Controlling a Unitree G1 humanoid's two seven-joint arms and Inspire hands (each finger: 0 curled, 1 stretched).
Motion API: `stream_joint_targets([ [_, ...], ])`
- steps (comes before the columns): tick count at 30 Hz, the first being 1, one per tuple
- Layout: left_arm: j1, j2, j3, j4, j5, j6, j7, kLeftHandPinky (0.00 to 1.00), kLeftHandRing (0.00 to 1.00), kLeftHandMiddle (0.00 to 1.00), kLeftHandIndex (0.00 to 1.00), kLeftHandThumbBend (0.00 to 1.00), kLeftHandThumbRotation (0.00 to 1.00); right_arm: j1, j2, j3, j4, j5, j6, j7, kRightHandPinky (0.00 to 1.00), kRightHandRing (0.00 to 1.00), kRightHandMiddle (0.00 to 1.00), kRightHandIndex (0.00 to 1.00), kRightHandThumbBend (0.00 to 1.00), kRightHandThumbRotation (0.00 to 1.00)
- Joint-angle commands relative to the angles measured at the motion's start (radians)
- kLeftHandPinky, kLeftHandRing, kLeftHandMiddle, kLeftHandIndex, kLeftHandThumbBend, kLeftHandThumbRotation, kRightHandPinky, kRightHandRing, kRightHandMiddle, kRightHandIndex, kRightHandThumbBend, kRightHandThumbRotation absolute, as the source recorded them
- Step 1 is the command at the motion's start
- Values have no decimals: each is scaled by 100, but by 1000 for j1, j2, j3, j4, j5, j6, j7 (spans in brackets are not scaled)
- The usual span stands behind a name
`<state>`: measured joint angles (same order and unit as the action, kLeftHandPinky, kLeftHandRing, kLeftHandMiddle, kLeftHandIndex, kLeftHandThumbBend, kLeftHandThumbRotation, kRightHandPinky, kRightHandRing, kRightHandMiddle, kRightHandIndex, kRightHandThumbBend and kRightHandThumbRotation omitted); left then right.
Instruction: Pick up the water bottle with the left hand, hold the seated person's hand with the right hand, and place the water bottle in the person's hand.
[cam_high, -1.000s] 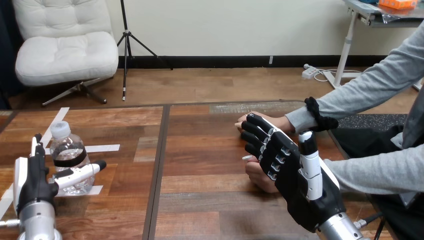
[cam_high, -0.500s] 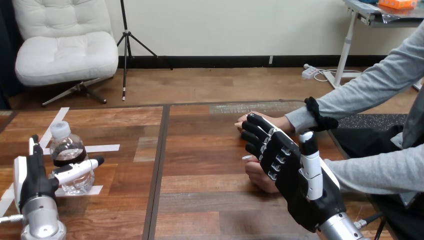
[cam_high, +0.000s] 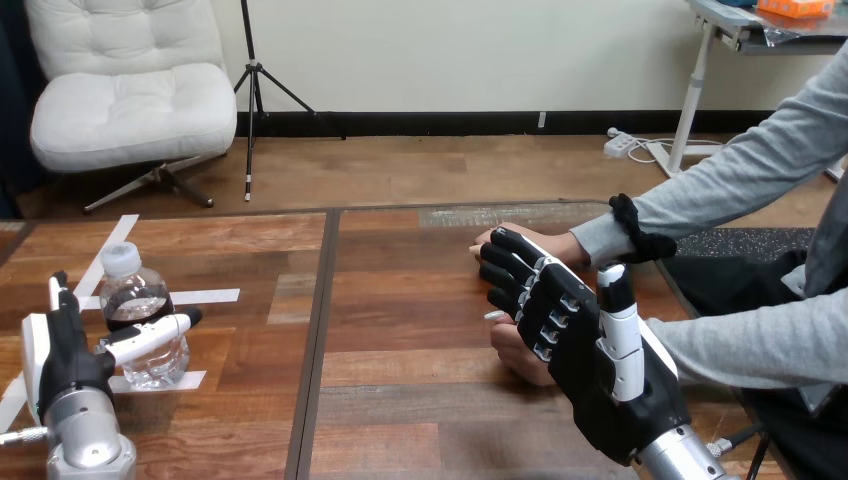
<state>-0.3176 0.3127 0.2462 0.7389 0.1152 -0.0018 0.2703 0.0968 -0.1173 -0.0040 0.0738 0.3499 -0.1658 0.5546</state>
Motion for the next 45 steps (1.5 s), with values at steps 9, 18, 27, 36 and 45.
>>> stream_joint_targets([
  [9,-114,10,-21,65,11,-44,62,99,100,100,100,87,9,-36,2,-7,-41,10,-15,5,100,95,93,91,87,100],
  [18,-137,9,-25,90,9,-35,72,100,100,100,100,87,9,-34,3,-7,-48,10,-10,1,100,95,93,91,88,100],
  [27,-161,13,-28,120,2,-30,65,100,100,100,100,88,12,-30,3,-6,-54,7,-7,-4,99,95,92,90,88,100],
  [36,-187,12,-21,158,-16,-42,59,99,100,100,100,88,15,-29,2,-5,-53,8,-12,-3,99,95,92,90,88,100],
  [45,-222,11,-19,172,-41,5,58,99,100,100,100,90,16,-28,3,-6,-53,11,-12,-3,99,95,93,91,88,100],
])
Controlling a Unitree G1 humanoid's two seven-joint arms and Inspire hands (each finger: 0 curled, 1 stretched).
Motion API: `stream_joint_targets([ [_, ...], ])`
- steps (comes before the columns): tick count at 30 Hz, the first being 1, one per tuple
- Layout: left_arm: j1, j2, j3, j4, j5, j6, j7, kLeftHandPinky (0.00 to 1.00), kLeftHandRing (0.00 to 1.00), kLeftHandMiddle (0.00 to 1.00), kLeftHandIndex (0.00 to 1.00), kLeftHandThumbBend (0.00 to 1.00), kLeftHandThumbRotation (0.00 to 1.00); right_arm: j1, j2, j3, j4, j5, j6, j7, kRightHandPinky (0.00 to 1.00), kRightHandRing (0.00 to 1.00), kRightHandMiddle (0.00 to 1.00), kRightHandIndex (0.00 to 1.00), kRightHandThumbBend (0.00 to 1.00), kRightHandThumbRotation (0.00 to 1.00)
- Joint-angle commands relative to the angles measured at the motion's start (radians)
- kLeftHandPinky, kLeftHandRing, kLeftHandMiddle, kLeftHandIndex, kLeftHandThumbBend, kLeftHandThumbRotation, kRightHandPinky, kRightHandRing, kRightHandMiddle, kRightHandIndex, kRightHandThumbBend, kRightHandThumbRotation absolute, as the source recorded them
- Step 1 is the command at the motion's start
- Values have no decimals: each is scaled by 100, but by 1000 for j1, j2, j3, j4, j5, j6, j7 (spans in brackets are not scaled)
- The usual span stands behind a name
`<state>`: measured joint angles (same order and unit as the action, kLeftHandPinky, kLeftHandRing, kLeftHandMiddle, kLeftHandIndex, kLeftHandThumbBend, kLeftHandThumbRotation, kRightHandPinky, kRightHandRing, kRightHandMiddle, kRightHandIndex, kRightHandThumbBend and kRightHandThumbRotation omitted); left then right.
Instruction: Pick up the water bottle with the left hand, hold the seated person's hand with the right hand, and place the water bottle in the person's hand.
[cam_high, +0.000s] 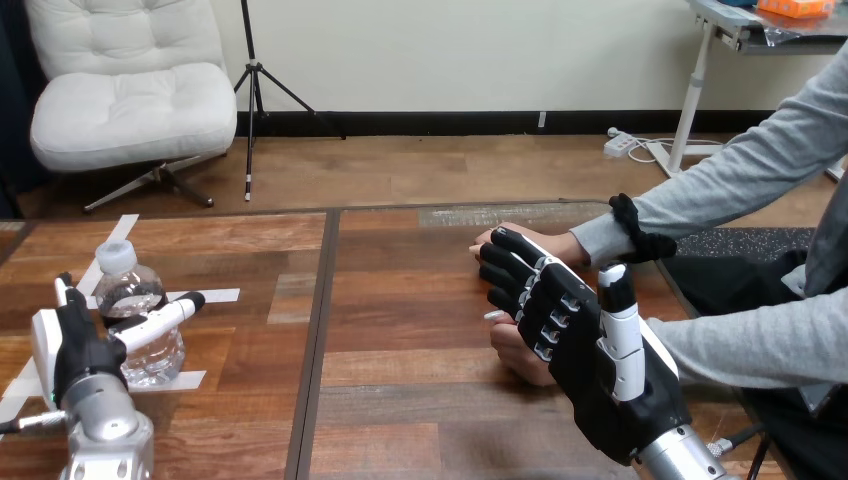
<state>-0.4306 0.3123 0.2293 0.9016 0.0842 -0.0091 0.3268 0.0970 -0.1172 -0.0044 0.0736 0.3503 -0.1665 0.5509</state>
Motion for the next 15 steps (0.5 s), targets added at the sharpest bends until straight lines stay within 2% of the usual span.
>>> stream_joint_targets([
  [1,-112,11,-2,12,-11,13,0,98,100,100,100,90,16,-28,3,-5,-53,11,-12,1,99,95,93,91,88,100],
  [9,-133,21,-16,15,-10,62,-21,94,98,99,100,89,18,-24,3,-4,-61,8,-7,-5,99,95,92,91,88,100],
  [15,-139,30,-31,-2,-3,106,-57,93,98,99,100,87,25,-23,3,-4,-60,12,-10,0,99,95,92,91,87,100],
])
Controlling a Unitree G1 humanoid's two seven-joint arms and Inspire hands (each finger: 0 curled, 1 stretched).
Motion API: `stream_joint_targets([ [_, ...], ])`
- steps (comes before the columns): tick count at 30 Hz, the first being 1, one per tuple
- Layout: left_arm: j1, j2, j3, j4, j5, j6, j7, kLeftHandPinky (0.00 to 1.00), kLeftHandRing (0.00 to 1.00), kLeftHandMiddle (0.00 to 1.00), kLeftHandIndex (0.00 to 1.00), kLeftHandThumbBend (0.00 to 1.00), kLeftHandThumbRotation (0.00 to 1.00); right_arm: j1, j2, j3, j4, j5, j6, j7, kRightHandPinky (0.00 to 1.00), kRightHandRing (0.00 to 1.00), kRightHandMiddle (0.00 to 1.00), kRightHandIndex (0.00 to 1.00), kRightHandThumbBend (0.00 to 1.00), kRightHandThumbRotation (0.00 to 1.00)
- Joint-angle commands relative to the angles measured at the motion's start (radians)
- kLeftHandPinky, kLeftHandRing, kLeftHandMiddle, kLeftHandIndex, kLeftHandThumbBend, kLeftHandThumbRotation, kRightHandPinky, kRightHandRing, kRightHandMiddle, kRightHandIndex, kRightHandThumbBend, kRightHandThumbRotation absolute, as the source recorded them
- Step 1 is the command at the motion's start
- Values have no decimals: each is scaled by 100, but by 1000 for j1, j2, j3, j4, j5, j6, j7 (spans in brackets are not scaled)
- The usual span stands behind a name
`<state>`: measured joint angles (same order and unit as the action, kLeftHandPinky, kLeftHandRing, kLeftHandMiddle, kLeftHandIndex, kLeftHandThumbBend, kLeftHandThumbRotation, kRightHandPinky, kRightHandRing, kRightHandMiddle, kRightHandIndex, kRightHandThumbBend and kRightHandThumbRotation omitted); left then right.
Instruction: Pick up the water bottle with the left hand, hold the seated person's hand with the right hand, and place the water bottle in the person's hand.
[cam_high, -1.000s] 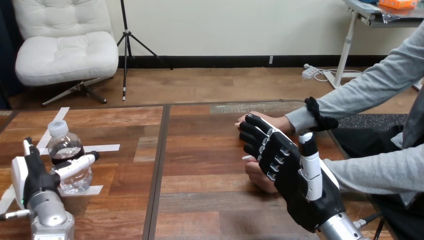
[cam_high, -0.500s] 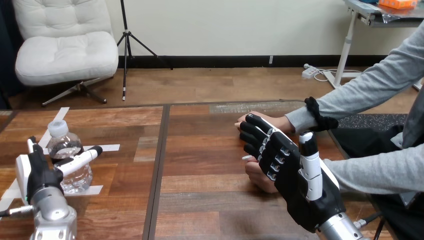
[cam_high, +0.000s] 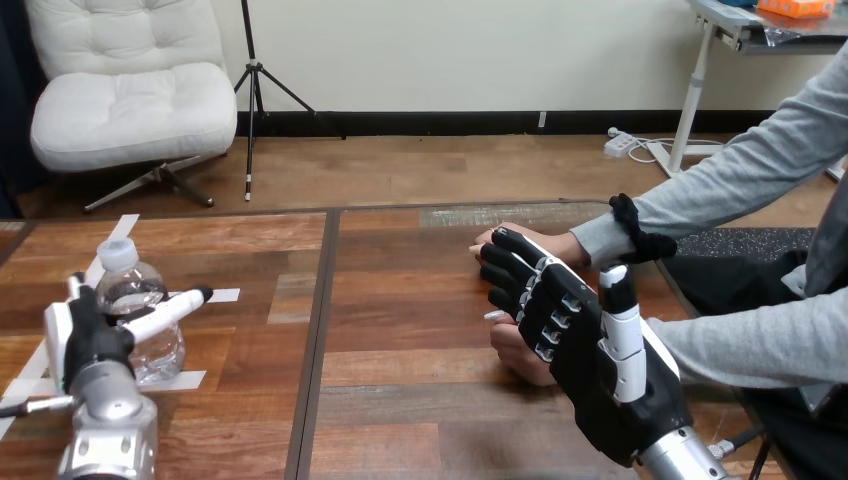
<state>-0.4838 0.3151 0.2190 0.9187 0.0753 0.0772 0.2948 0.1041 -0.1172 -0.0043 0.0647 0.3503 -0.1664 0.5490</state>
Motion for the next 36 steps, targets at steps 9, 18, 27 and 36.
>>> stream_joint_targets([
  [9,-84,25,-18,-49,1,34,-35,88,94,95,95,85,27,-27,3,-3,-56,9,-8,-1,99,95,93,91,87,100],
  [18,-90,4,15,-62,-24,39,14,70,81,84,87,84,14,-22,6,-1,-66,6,-2,-11,99,96,93,91,88,100],
  [27,-91,-2,5,-74,-22,47,73,53,63,69,74,82,2,-23,7,1,-67,8,-1,-12,99,96,93,91,88,100],
  [36,-84,-4,-7,-76,-8,19,124,43,49,55,60,74,0,-23,11,0,-68,11,1,-14,100,96,93,91,88,100],
])
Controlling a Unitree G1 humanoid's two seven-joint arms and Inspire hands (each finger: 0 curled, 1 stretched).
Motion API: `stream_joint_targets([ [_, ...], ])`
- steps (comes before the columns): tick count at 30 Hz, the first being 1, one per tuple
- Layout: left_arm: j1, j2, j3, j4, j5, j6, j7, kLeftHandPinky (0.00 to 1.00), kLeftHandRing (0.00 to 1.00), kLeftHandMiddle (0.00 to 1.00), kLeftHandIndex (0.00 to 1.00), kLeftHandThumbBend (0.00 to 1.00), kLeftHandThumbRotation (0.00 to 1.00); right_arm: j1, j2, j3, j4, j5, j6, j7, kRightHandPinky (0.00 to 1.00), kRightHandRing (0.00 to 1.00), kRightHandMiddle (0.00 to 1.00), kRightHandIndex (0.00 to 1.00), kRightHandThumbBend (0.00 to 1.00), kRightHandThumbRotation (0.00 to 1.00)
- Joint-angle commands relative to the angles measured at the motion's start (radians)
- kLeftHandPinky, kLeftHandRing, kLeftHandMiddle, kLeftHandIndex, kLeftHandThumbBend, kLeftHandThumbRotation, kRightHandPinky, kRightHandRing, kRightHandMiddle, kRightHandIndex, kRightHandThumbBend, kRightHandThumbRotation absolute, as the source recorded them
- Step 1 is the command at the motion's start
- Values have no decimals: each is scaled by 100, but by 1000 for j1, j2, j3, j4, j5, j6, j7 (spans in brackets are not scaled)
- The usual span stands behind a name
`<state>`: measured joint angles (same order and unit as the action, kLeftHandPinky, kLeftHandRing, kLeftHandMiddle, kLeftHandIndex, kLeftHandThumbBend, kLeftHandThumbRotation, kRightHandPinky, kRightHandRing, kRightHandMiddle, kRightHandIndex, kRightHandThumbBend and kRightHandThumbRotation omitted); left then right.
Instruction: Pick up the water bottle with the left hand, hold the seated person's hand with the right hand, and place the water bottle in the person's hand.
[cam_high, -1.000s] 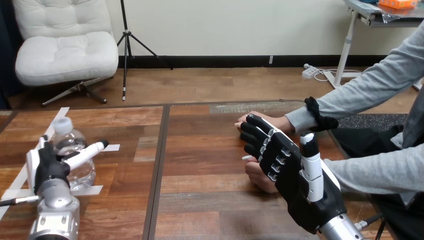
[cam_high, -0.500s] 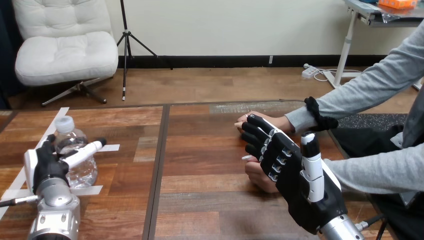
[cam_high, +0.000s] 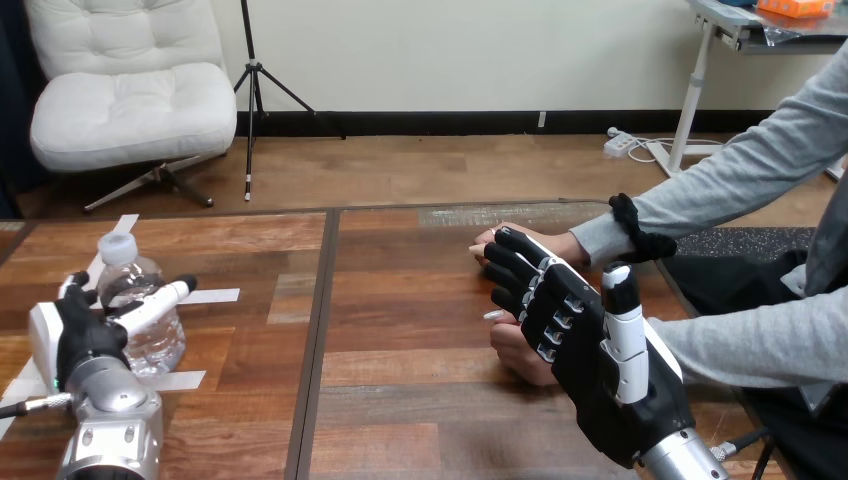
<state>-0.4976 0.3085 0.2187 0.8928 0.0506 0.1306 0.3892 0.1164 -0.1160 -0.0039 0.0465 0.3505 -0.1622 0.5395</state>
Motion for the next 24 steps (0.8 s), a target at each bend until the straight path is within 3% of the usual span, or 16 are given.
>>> stream_joint_targets([
  [1,-70,3,-8,-48,18,-39,34,41,48,53,59,73,0,-36,10,0,-50,11,-4,-4,100,96,93,91,87,100],
  [12,-72,8,-20,-24,25,-78,68,32,38,45,52,69,0,-37,8,1,-51,10,2,-8,100,96,93,91,88,100],
  [24,-63,11,-31,-34,39,-91,86,33,39,45,50,71,0,-38,7,1,-48,7,0,-10,100,96,93,92,89,100],
])
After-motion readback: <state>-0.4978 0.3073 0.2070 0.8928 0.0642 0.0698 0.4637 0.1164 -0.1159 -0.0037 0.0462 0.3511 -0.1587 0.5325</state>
